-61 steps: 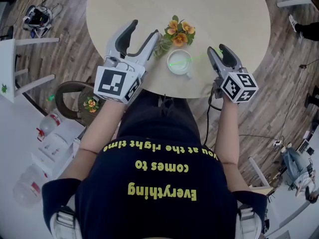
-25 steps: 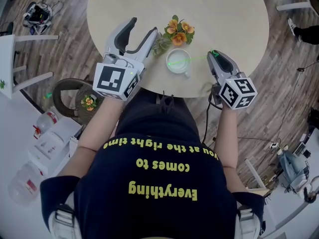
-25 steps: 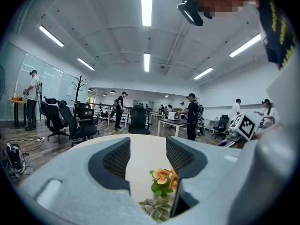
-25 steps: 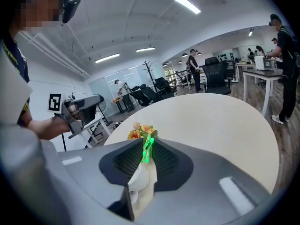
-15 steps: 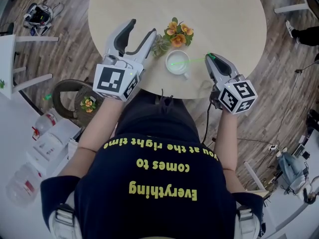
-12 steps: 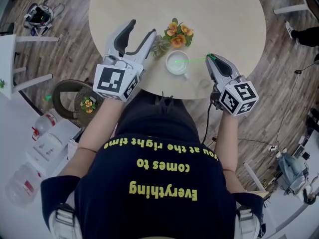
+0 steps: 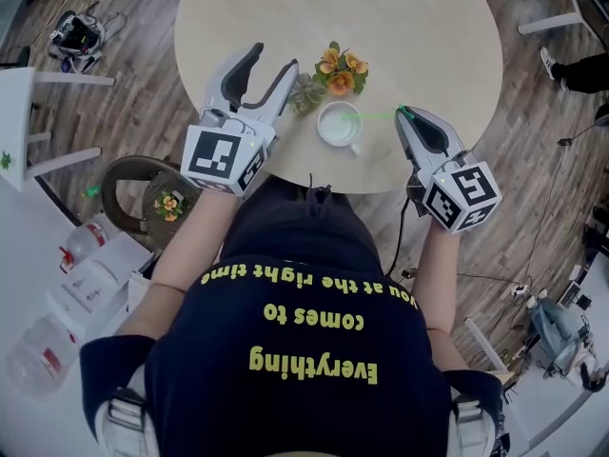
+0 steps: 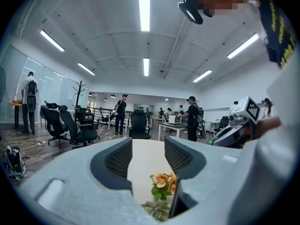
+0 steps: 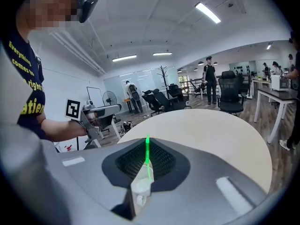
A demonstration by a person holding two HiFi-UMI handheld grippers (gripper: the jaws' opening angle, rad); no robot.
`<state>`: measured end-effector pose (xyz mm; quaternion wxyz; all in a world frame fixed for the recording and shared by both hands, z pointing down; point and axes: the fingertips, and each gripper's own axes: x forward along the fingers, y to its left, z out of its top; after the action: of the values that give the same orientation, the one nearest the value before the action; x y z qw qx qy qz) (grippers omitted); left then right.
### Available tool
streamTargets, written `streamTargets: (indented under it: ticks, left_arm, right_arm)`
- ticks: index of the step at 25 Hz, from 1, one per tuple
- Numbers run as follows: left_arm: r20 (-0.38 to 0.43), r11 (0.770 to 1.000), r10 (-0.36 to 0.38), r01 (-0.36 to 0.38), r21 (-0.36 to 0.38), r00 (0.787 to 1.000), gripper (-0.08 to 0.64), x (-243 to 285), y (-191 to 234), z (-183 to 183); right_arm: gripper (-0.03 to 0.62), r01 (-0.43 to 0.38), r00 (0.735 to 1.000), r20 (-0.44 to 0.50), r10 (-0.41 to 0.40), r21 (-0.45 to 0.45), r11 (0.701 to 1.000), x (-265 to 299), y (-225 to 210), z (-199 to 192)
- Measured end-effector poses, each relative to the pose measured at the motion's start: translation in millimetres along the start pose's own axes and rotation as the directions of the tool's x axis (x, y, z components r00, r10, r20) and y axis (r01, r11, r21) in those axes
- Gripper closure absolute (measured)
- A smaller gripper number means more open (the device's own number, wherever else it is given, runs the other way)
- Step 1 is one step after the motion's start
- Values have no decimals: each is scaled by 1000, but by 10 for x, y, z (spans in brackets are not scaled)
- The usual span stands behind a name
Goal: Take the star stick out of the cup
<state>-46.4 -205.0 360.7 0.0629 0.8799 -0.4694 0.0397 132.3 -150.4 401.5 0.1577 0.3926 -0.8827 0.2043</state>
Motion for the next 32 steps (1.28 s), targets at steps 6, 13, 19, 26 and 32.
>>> streamTargets:
  ticks: [6, 13, 19, 26, 32]
  left_arm:
    - [24, 1000, -5, 5, 9, 1000, 380, -29, -25, 99]
    - [45, 1000, -14, 13, 21, 999, 445, -39, -29, 203]
    - [61, 999, -25, 22, 36, 998, 520, -33, -51, 263]
    - [60, 998, -22, 19, 54, 998, 554, -27, -27, 288]
    - [72, 998, -17, 13, 59, 997, 560, -29, -6, 333]
  right_arm:
    - [561, -6, 999, 32, 7, -24, 1000, -101, 94, 213]
    - [561, 1, 996, 88, 5, -59, 998, -227, 159, 518]
    - [561, 34, 992, 121, -19, -124, 992, -364, 203, 824]
    - [561, 192, 953, 271, -139, -182, 964, -557, 83, 1193]
    - [561, 298, 877, 437, -198, -171, 939, -732, 62, 1406]
